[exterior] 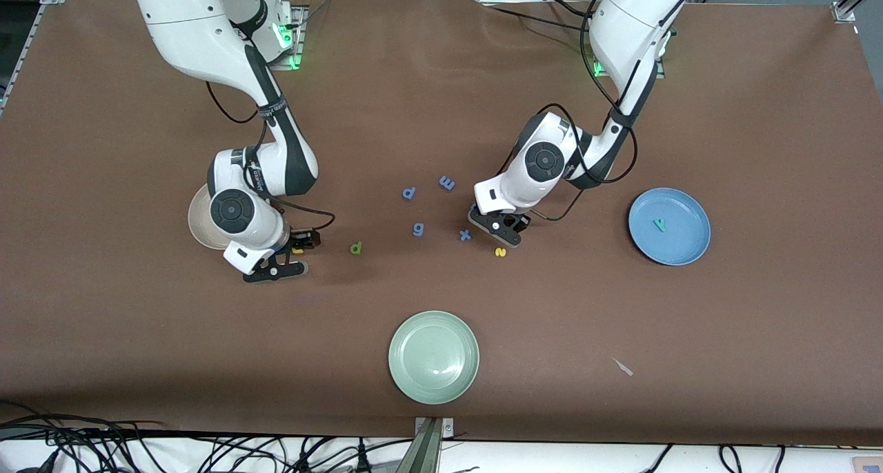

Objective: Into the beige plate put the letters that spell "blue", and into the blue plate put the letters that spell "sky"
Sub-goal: 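Grasp the yellow u with the right gripper while the left gripper grasps k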

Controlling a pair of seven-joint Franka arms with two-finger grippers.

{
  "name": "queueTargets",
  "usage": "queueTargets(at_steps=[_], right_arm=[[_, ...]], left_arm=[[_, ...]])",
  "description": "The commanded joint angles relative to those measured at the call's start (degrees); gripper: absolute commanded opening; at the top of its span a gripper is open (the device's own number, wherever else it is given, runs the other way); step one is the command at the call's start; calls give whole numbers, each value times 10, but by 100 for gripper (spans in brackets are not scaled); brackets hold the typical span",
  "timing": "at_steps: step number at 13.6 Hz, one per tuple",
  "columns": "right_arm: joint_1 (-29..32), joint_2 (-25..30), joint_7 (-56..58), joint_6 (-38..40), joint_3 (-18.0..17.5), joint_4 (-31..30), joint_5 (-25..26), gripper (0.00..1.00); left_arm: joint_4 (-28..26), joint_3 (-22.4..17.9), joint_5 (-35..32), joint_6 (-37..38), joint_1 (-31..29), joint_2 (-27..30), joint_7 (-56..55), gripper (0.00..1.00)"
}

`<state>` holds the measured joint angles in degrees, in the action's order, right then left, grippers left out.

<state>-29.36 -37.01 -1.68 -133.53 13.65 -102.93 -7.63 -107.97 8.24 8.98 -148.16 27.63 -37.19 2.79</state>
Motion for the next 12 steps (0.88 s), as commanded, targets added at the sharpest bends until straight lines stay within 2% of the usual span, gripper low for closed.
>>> queueTargets(at_steps=[1, 4, 6, 8, 10, 12], right_arm=[[7, -14, 6, -14, -14, 8, -11, 95], [7, -17, 4, -16, -18, 8, -11, 83], [7, -17, 6, -16, -18, 8, -11, 65], [7, -17, 9, -16, -18, 8, -11, 45], [9, -17, 12, -14, -18, 8, -11, 33], [10, -17, 12, -14, -18, 8, -11, 26]], left_arm=[[11, -7, -17, 0, 4, -12, 7, 0], [10, -8, -14, 4, -31, 13, 22, 0], [3, -7, -14, 33, -60, 48, 22, 0], [-8, -3, -14, 112, -113, 97, 47, 0], [-45, -2, -15, 146, -171, 139, 116, 0], [-100, -2, -16, 147, -233, 178, 193, 0]])
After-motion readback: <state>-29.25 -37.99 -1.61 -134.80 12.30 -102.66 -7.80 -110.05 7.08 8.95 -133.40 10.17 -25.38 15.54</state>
